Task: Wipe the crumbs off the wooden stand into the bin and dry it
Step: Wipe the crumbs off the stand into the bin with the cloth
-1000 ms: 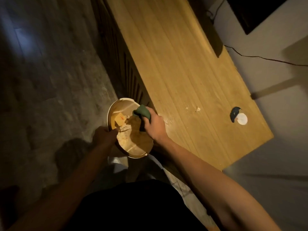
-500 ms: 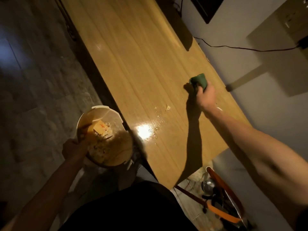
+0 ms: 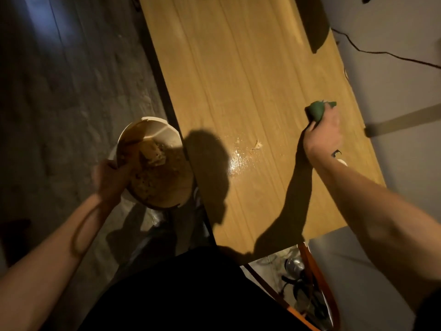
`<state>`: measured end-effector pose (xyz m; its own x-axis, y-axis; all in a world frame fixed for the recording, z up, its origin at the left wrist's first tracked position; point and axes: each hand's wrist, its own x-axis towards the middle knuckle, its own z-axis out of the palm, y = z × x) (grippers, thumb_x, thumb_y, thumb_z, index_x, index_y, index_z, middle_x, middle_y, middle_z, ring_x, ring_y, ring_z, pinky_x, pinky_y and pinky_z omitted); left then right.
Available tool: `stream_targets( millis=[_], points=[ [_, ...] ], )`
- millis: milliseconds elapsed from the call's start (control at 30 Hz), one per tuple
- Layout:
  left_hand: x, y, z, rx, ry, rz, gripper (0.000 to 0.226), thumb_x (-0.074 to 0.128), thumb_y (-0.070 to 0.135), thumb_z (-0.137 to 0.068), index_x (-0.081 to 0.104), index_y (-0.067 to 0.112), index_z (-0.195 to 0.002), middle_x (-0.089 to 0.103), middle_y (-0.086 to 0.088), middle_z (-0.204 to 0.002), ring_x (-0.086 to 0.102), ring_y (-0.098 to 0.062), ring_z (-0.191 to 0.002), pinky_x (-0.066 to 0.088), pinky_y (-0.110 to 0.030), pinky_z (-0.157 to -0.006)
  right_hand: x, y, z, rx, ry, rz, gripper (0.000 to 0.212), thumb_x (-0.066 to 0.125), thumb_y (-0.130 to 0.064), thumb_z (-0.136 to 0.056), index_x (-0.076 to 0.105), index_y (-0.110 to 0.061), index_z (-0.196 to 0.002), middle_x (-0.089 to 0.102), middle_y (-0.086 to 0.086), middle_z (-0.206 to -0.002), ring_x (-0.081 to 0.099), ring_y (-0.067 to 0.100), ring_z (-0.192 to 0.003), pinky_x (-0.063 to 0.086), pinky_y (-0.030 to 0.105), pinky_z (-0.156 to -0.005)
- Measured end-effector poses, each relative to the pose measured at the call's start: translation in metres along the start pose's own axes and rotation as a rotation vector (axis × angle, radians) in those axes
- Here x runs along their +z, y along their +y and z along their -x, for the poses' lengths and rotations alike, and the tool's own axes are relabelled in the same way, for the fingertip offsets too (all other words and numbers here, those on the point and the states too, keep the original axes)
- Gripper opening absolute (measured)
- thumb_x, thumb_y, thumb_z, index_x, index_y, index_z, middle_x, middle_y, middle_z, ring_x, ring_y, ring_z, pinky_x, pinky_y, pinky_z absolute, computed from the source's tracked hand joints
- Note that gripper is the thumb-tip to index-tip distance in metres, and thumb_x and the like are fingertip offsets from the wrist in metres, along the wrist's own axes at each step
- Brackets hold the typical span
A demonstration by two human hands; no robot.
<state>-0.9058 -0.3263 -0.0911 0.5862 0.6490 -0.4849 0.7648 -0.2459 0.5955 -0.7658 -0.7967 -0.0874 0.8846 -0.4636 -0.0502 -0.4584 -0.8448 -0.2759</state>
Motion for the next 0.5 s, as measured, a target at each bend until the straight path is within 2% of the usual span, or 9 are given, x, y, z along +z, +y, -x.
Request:
stream_targets(
  millis=[67, 167, 267, 333, 433, 500],
  points=[
    [0.0, -0.002, -0.004, -0.026, -0.017, 0.022, 0.032, 0.071, 0.045, -0.058, 0.053, 0.018, -0.06, 0.052, -0.003, -0.062, 0.051, -0.02, -0.059, 0.037, -0.029, -0.051, 0.013, -0.018, 0.029, -0.099, -0.02, 0.061, 0.056, 0.057, -0.022, -0.096, 0.037, -0.03, -0.147, 0.043, 0.001, -0.152, 0.063, 0.034, -0.115, 0.056, 0.049, -0.09],
    [0.005, -0.008, -0.01, -0.058, -0.013, 0.002, 0.023, 0.076, 0.029, -0.073, 0.06, 0.012, -0.076, 0.063, -0.01, -0.079, 0.06, -0.029, -0.077, 0.042, -0.034, -0.058, 0.031, -0.046, 0.07, -0.124, -0.049, 0.095, 0.066, 0.062, -0.025, -0.095, 0.03, -0.032, -0.153, 0.037, 0.001, -0.159, 0.068, 0.032, -0.108, 0.059, 0.049, -0.083],
    [0.003, -0.013, -0.011, -0.077, -0.001, -0.031, 0.034, 0.077, 0.037, -0.074, 0.065, 0.008, -0.089, 0.066, -0.016, -0.092, 0.063, -0.032, -0.087, 0.052, -0.043, -0.072, 0.049, -0.089, 0.125, -0.157, -0.075, 0.072, 0.069, 0.066, -0.025, -0.094, 0.032, -0.03, -0.154, 0.034, 0.004, -0.162, 0.063, 0.032, -0.122, 0.061, 0.051, -0.082],
    [0.001, -0.013, -0.008, -0.083, -0.008, -0.047, 0.041, 0.077, 0.043, -0.075, 0.065, 0.008, -0.092, 0.066, -0.013, -0.094, 0.062, -0.03, -0.087, 0.053, -0.044, -0.076, 0.06, -0.12, 0.166, -0.191, -0.111, 0.07, 0.073, 0.069, -0.026, -0.092, 0.031, -0.029, -0.154, 0.033, 0.005, -0.163, 0.057, 0.03, -0.13, 0.061, 0.05, -0.083],
    [-0.004, -0.012, 0.0, -0.069, -0.015, -0.039, 0.033, 0.077, 0.035, -0.076, 0.064, 0.007, -0.087, 0.064, -0.011, -0.089, 0.061, -0.028, -0.08, 0.048, -0.035, -0.065, 0.071, -0.17, 0.231, -0.291, -0.164, -0.006, 0.068, 0.067, -0.018, -0.091, 0.036, -0.028, -0.151, 0.036, 0.009, -0.16, 0.052, 0.031, -0.135, 0.061, 0.045, -0.084],
    [-0.008, -0.011, 0.005, -0.057, -0.022, -0.003, 0.022, 0.075, 0.029, -0.076, 0.061, 0.013, -0.076, 0.063, -0.005, -0.078, 0.057, -0.018, -0.065, 0.041, -0.028, -0.054, 0.08, -0.199, 0.267, -0.391, -0.253, -0.157, 0.052, 0.059, -0.02, -0.093, 0.045, -0.029, -0.142, 0.049, 0.007, -0.149, 0.058, 0.03, -0.126, 0.058, 0.042, -0.085]
  ],
)
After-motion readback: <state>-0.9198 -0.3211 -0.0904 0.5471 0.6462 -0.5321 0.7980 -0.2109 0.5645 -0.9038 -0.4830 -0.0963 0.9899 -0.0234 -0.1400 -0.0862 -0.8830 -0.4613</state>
